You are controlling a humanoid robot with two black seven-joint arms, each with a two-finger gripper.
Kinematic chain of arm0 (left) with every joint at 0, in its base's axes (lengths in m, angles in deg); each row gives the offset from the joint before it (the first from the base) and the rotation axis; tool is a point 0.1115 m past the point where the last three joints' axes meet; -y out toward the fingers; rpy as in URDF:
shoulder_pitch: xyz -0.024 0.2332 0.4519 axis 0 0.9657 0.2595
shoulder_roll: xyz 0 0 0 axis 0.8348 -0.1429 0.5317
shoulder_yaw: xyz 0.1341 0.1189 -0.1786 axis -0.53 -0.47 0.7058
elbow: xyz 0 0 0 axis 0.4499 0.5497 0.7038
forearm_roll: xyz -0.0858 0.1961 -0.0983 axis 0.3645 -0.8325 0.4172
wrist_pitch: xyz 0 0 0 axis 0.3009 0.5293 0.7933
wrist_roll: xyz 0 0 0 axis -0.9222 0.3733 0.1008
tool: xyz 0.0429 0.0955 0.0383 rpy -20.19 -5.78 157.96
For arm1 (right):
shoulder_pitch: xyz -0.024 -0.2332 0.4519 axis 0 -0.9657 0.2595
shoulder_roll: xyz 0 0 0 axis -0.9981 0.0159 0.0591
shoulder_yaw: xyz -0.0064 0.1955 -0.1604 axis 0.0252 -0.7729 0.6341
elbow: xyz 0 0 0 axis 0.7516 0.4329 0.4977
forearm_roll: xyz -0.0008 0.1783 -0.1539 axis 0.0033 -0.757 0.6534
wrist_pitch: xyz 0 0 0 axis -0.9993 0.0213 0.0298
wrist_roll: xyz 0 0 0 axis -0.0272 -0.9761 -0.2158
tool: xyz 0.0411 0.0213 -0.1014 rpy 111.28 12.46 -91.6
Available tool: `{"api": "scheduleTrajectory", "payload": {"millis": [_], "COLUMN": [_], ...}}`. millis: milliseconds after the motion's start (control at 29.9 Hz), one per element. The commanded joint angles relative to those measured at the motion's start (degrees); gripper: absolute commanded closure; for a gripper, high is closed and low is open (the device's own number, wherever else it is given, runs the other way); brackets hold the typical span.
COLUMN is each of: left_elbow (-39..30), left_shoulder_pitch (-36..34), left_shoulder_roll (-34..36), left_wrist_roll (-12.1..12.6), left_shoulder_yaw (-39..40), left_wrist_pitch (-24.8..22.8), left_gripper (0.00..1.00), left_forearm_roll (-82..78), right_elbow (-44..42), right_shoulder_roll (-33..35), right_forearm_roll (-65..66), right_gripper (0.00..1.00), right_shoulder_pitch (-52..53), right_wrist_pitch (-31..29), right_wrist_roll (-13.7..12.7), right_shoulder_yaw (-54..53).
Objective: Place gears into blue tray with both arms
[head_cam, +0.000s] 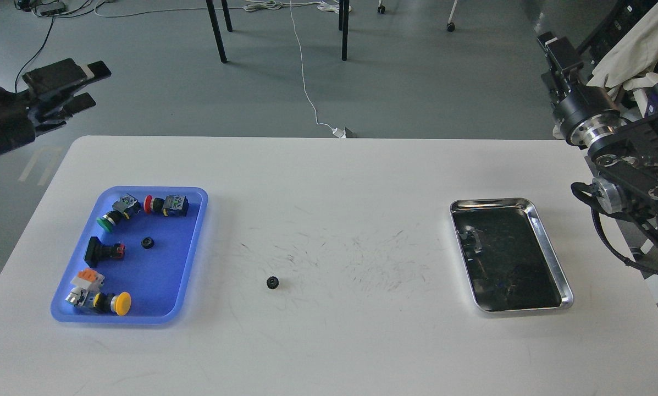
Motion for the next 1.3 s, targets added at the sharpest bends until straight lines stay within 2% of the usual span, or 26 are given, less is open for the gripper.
{"api": "scheduleTrajectory", "payload": {"millis": [0, 167, 334, 501, 769, 936, 1070, 1270], "left_elbow": [-7.46, -12.99, -16.95, -21.17, -22.59, -23.46, -28.64, -29.0], "left_shoulder_pitch": [1.49, 2.37, 3.08, 4.39, 4.14, 4.75, 4.84, 5.19], "left_shoulder_roll": [3.68, 5.97, 8.17, 10.11, 10.72, 10.46, 10.64, 7.92], "left_wrist_roll": [0.04, 0.04, 0.04, 0.04, 0.04, 0.04, 0.04, 0.04], "left_shoulder_yaw": [-0.94, -1.82, -7.35, -11.23, -10.18, -10.97, -11.23, -11.94], "left_wrist_pitch": [4.82, 10.01, 11.77, 16.95, 17.4, 20.82, 20.56, 21.61], "left_gripper": [0.02, 0.02, 0.02, 0.02, 0.01, 0.02, 0.02, 0.02], "left_forearm_roll": [-7.95, -13.6, -16.05, -26.94, -26.53, -26.34, -27.22, -40.02], "right_elbow": [-0.32, -0.23, -0.49, -0.5, -0.5, -0.58, -0.58, -0.58], "right_shoulder_roll": [0.19, 0.8, 0.89, 0.8, 0.8, 0.8, 0.8, 0.8], "right_forearm_roll": [-0.08, -0.87, -9.82, -12.56, -12.65, -12.65, -12.65, -12.65], "right_gripper": [0.05, 0.05, 0.05, 0.05, 0.05, 0.05, 0.05, 0.05], "right_shoulder_pitch": [-0.86, -2.17, -4.72, -6.92, -7.45, -7.71, -7.72, -7.8], "right_wrist_pitch": [0.09, -0.08, -2.36, -2.63, -2.19, -2.1, -2.1, -1.93], "right_wrist_roll": [0.0, 0.0, 0.0, 0.0, 0.0, 0.0, 0.0, 0.0], "right_shoulder_yaw": [-0.09, -0.97, -1.15, -1.32, -2.03, -2.2, -2.2, -2.29]}}
